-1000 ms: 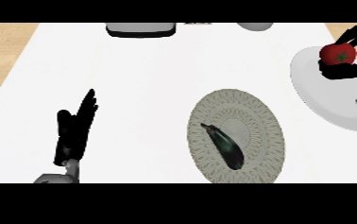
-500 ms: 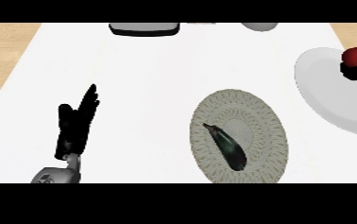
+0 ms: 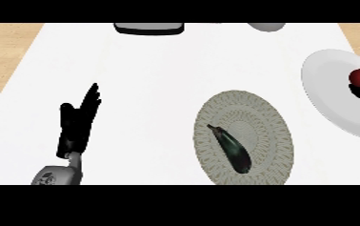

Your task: Pick the tomato from the placemat and place it in the plate

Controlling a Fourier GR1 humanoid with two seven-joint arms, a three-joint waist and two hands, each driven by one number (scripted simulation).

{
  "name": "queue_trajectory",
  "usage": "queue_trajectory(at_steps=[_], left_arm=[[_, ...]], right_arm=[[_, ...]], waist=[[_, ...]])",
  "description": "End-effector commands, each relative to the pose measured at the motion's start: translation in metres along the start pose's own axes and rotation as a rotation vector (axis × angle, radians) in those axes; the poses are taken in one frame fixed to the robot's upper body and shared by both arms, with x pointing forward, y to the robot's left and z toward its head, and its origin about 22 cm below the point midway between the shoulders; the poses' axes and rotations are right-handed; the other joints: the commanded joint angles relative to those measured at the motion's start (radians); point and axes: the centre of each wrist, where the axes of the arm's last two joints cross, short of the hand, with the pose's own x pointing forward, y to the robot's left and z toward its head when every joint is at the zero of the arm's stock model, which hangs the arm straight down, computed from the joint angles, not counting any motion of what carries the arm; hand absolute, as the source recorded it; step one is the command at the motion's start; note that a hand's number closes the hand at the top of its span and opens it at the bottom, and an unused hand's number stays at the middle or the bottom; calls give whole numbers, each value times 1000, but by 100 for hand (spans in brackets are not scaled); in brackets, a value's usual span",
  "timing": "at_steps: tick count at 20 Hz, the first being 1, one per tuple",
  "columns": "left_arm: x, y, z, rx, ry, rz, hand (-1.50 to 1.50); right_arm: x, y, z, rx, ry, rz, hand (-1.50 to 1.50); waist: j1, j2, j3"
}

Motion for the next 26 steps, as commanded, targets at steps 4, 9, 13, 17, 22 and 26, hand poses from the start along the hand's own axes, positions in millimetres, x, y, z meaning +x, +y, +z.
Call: queue_trajectory(at_steps=[4, 9, 13, 17, 22, 26], left_arm=[[3, -9, 2, -13, -4, -10, 0], [1, -5, 4, -5, -3, 2, 0], [8, 4, 3, 20, 21, 7, 0], [-1, -8, 8, 6, 11, 12, 0], [2, -4, 6, 17, 5, -4, 0], [10, -2, 1, -18, -13, 11, 0]], right_arm=[[-31, 6, 7, 235, 81, 4, -150], [-50, 9, 16, 240, -98, -108, -150], [-31, -11, 4, 107, -245, -390, -150], [-56, -23, 11, -2, -246, -681, -150], [-81, -42, 21, 27, -224, -819, -150], [-99, -19, 34, 45, -254, -847, -150]], waist=[[8, 3, 1], [-3, 1, 2], [-15, -4, 3], [-23, -2, 4], [-8, -1, 2], [3, 5, 4]])
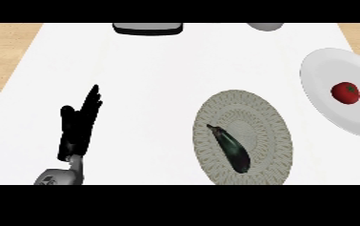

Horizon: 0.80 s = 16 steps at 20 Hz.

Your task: Pick the tomato from the placemat and place it in the plate

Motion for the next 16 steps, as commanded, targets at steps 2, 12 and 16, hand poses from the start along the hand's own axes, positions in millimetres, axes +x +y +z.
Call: queue_trajectory(at_steps=[2, 12, 16], left_arm=[[-2, 4, 3, -5, -3, -20, 0], [-7, -10, 4, -15, 15, -9, 0], [-2, 5, -2, 11, -8, -6, 0]], right_arm=[[-17, 8, 11, 10, -20, -60, -150], [-23, 22, 10, 29, -44, -30, -150], [-30, 6, 24, -8, -11, 2, -150]], waist=[[10, 1, 0], [11, 1, 0], [14, 4, 1]])
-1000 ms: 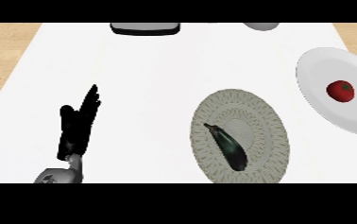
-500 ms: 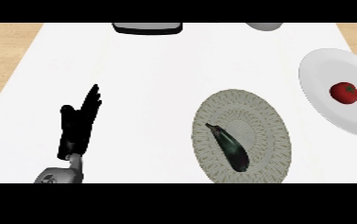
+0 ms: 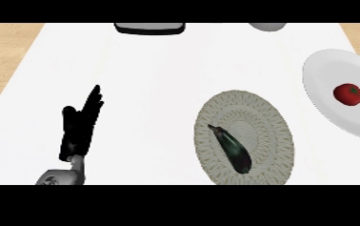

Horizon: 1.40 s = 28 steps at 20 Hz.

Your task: Pick the tomato from the placemat and place it in the plate

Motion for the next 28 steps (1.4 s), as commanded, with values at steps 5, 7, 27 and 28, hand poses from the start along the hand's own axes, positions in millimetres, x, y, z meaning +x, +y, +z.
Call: queue_trajectory(at_steps=[5, 7, 27, 28], left_arm=[[4, -3, 2, -15, 3, -3, 0], [16, 17, 1, -23, -25, -7, 0], [1, -9, -5, 0, 3, 9, 0], [-2, -17, -1, -14, -3, -5, 0]], right_arm=[[-11, 16, 3, -54, 54, 87, -150], [-10, -1, 11, -48, 61, 86, -150], [-13, -51, 48, -162, 99, 145, -150], [-17, -44, 48, -174, 77, 138, -150]], waist=[[2, 0, 0], [9, 2, 1], [-3, 5, 4], [0, 6, 4]])
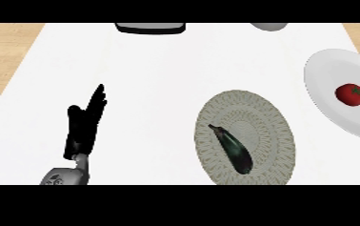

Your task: Pick the tomato from the placemat and place it in the plate

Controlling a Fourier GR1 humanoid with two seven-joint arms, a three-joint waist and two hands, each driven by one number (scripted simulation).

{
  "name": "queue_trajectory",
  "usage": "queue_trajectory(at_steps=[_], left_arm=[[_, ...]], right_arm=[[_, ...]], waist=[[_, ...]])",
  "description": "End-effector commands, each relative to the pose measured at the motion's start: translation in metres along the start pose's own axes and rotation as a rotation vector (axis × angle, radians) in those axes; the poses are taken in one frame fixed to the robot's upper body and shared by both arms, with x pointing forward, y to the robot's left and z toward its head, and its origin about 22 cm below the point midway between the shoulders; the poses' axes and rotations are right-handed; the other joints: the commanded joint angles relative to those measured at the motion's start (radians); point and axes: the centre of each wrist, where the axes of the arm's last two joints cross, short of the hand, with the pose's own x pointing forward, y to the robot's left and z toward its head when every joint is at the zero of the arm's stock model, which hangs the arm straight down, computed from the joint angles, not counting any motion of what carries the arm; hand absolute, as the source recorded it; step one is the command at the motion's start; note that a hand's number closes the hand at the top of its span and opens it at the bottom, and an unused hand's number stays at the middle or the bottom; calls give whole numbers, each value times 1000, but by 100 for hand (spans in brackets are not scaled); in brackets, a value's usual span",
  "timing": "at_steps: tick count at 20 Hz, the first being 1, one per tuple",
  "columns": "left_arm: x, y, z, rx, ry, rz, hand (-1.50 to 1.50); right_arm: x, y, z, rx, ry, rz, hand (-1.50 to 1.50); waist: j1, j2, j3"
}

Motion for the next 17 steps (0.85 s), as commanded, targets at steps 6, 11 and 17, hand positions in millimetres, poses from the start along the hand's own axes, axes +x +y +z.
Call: queue_trajectory(at_steps=[6, 11, 17], left_arm=[[-1, 10, 2, -7, 9, 3, 0], [-1, 3, 0, -10, -2, 4, 0], [-4, -2, 6, -2, -13, -6, 0]], right_arm=[[-1, -33, 13, -98, 12, -8, -150], [-7, -30, 19, -137, 38, 30, -150], [-11, -39, 27, -153, 74, 70, -150]], waist=[[1, -1, 1], [3, 3, 2], [11, 2, 4]])
